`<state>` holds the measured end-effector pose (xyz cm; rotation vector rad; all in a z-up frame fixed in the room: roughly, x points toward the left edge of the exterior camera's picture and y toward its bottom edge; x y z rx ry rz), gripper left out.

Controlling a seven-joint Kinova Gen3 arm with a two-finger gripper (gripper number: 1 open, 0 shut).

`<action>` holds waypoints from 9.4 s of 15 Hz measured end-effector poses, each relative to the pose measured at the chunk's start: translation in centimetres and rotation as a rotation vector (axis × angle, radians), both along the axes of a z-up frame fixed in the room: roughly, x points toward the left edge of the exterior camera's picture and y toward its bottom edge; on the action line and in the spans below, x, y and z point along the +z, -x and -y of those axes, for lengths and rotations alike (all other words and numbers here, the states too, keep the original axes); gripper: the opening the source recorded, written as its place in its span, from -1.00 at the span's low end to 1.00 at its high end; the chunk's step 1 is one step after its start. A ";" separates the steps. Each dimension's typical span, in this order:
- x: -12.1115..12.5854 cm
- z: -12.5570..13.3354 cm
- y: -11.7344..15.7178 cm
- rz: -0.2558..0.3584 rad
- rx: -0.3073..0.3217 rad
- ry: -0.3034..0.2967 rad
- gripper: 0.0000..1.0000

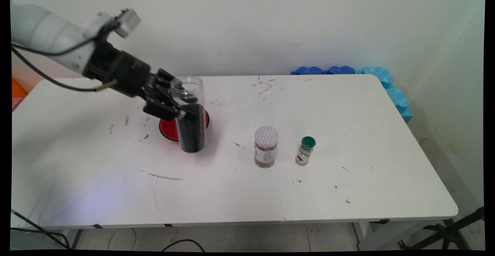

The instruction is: Pour the black seasoning powder in the red bowl

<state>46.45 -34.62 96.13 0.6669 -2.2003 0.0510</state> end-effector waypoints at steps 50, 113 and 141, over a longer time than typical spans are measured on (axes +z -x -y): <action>-5.1 7.2 -6.5 -0.072 0.796 -1.001 -1.00; -9.0 9.7 -6.7 -0.440 1.405 -1.757 -1.00; -9.1 9.6 -6.4 -0.573 1.464 -1.864 -1.00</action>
